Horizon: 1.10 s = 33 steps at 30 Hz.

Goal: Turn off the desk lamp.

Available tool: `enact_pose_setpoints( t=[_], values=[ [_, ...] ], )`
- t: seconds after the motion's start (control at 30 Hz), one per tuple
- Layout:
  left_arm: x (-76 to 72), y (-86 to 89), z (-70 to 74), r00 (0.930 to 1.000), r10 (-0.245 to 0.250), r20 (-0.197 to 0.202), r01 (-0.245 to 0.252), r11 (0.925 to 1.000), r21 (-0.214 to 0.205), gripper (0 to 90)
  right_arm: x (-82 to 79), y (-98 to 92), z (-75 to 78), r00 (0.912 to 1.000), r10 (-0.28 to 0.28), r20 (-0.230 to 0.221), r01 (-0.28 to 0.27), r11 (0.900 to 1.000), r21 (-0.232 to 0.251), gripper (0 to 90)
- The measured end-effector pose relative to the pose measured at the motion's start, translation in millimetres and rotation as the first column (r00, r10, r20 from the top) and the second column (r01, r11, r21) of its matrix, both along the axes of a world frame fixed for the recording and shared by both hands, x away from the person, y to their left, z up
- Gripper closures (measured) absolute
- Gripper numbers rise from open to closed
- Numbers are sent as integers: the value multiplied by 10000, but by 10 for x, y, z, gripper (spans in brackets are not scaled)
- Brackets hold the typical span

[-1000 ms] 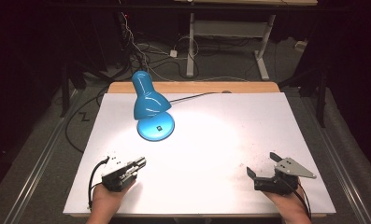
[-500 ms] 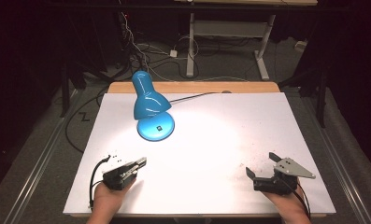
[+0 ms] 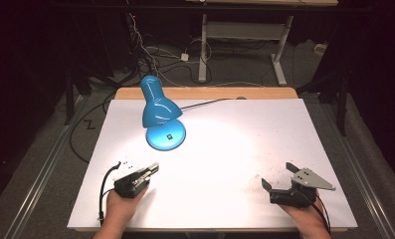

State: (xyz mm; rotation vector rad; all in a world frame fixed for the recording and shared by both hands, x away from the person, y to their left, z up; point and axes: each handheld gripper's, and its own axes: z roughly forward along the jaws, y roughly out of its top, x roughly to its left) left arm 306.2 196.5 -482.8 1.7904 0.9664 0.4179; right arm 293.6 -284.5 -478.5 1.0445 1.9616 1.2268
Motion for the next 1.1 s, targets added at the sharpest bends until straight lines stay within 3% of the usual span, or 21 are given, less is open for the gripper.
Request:
enact_pose_setpoints(
  t=[0.23, 0.37, 0.8, 0.97, 1.1],
  values=[
    [160, -62, 37, 9999, 118, 123, -116, 9997, -216, 876, -6, -4, 7, 10000, 9, 31, -9, 10000, 4, 4],
    [281, -77, 47, 9994, 140, -325, -153, 9991, -387, 876, -5, -1, 7, 10000, 26, 24, -26, 10000, 19, 4],
    [533, -166, 27, 9997, 245, 65, -246, 9996, 138, 877, -5, -3, 14, 10000, 8, 22, -8, 10000, 54, 4],
    [615, -197, 42, 9993, 372, 6, -372, 9993, 67, 877, -8, 1, 17, 10000, 36, 35, -37, 10000, 30, 4],
    [681, -230, 35, 9990, 407, 191, -410, 9990, 153, 877, -7, -5, 17, 10000, 14, 35, -14, 10000, 39, 4]
  ],
)
